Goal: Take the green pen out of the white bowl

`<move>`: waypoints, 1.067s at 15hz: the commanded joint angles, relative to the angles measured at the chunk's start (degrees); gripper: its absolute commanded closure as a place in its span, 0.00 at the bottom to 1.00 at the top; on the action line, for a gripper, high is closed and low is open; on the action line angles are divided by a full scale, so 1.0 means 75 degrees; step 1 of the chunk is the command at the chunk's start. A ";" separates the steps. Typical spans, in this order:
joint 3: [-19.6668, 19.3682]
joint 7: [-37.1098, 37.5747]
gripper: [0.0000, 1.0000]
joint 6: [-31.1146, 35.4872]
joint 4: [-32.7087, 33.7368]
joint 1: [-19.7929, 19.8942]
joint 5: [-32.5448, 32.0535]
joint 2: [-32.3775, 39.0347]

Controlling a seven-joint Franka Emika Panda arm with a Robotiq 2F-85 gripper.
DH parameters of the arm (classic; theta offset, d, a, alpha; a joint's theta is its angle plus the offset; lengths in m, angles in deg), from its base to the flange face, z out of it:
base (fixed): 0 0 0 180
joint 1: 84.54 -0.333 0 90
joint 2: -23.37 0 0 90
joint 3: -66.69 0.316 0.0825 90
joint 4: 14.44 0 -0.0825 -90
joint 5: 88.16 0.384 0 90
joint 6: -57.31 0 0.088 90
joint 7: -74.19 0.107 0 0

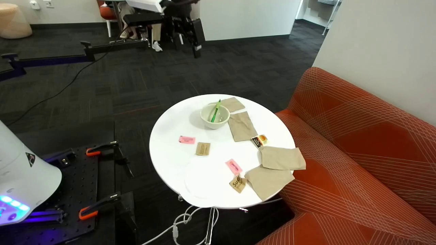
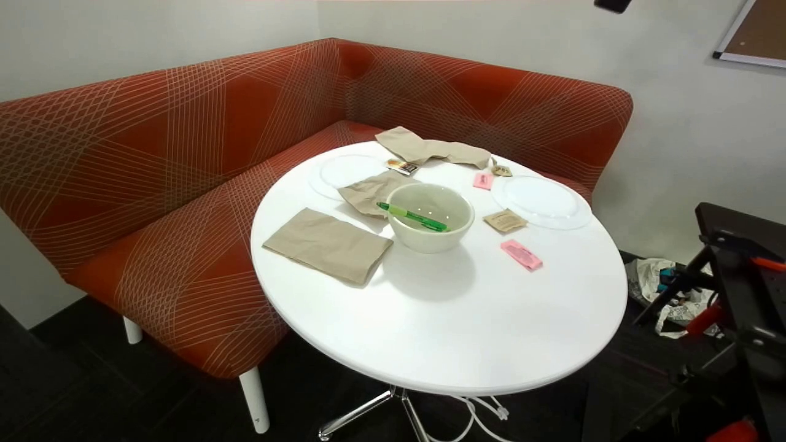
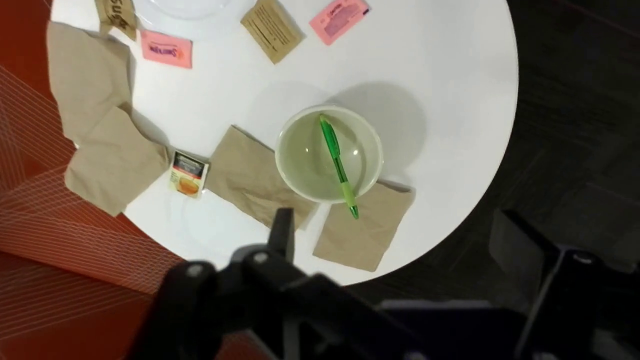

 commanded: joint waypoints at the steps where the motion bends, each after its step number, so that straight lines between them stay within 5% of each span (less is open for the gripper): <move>1: -0.0392 -0.1352 0.00 0.1019 -0.0121 -0.0270 0.0783 0.0705; 8: -0.0352 -0.3504 0.00 0.1369 0.0147 -0.0179 0.2086 0.2048; 16: -0.0236 -0.3181 0.00 0.1265 -0.0001 -0.0076 0.1841 0.1981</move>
